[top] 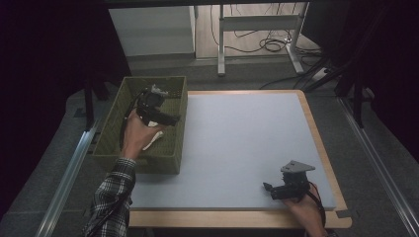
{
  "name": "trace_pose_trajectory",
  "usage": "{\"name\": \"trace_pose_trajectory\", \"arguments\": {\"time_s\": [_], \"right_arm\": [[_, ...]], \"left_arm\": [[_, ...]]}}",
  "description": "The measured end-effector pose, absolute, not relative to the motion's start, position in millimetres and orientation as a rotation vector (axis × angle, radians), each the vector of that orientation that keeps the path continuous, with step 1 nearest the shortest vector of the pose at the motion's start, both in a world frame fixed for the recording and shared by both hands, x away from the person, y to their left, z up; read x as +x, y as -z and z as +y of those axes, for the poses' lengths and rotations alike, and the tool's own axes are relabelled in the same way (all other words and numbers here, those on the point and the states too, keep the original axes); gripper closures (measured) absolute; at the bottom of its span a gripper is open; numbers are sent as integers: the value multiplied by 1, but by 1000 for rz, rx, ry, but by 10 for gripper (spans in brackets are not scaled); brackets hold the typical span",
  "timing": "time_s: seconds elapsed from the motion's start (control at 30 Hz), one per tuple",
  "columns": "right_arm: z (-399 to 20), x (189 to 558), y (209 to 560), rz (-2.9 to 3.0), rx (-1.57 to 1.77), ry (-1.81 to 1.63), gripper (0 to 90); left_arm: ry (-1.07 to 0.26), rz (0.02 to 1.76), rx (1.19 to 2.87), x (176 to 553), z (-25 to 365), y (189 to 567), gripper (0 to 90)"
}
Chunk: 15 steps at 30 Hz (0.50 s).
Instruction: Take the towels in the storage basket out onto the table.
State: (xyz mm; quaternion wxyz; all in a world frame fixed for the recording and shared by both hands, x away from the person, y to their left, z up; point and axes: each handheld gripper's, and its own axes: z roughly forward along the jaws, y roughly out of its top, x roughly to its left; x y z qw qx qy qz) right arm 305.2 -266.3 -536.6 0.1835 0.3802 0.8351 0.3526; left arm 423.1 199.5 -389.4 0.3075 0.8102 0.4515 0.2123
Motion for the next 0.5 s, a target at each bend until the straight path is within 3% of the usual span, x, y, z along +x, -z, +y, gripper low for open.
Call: {"name": "trace_pose_trajectory", "arguments": {"time_s": [0.5], "right_arm": [[-266,305,537,2355,1072,-994,20]], "left_arm": [[-546,1387,2110,450,258,421,35]]}}
